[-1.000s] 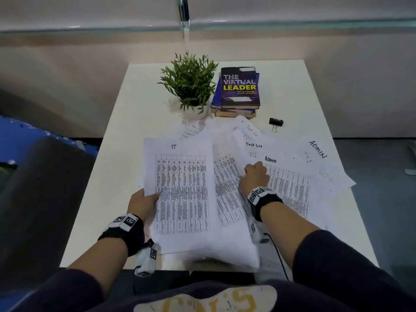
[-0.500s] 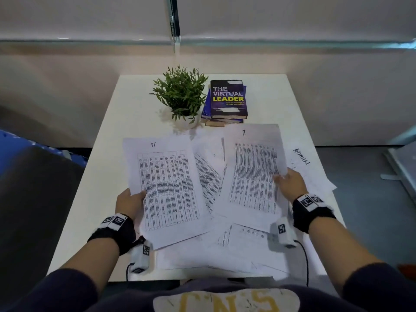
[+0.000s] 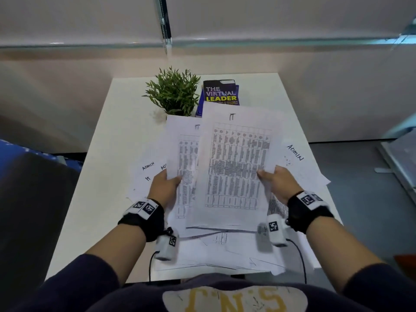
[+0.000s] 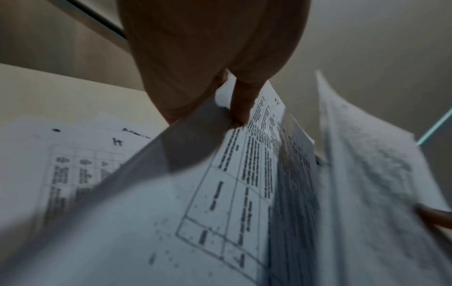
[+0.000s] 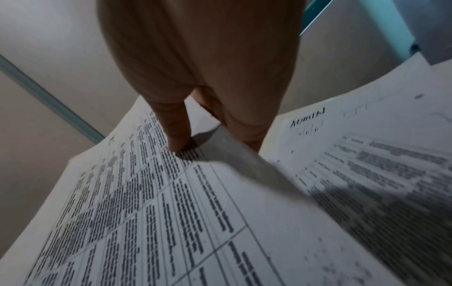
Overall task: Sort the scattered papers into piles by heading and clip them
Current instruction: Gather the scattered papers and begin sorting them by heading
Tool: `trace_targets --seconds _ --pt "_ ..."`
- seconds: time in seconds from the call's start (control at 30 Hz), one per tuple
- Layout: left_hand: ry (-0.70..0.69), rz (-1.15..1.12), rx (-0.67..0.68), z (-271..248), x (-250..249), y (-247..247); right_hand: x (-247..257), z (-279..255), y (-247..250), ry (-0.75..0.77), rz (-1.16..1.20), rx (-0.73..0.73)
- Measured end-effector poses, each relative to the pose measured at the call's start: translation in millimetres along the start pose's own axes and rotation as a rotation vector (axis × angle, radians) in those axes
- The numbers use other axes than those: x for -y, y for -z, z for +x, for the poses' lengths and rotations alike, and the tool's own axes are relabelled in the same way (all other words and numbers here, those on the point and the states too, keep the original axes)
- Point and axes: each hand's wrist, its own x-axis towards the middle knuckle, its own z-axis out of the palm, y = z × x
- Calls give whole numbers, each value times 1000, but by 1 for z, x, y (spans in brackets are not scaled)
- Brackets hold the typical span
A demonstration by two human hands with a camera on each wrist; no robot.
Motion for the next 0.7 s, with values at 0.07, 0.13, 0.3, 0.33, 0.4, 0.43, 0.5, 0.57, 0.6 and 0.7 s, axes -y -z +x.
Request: trace_targets --seconds 0.07,0.13,0.3,0.33,0.4,0.43,0.5,0.57,0.6,0.7 --pt "13 4 35 -3 -2 -11 1 -2 -17 -62 -169 20" --pt "44 -8 72 -6 -2 -17 0 -5 -29 -132 -234 53" --pt "111 61 76 -5 10 -17 -3 -16 -57 -96 -71 57" --pt "120 82 75 -6 12 -18 -5 -19 -62 -92 -49 45" --pt "43 215 35 -8 17 -21 -7 -19 -70 -100 -85 17" --pt "8 259 16 -8 19 -22 -11 -17 -72 -119 -90 17" --pt "-20 301 -18 -7 22 -20 -19 -14 -67 -127 -76 45" --pt "-10 330 -63 -1 27 -13 -31 -10 -53 -158 -151 12" --pt "4 338 -88 1 30 -9 -39 -8 -43 -185 -232 -57" --pt "25 353 -138 8 40 5 -64 -3 -9 -361 -539 -342"
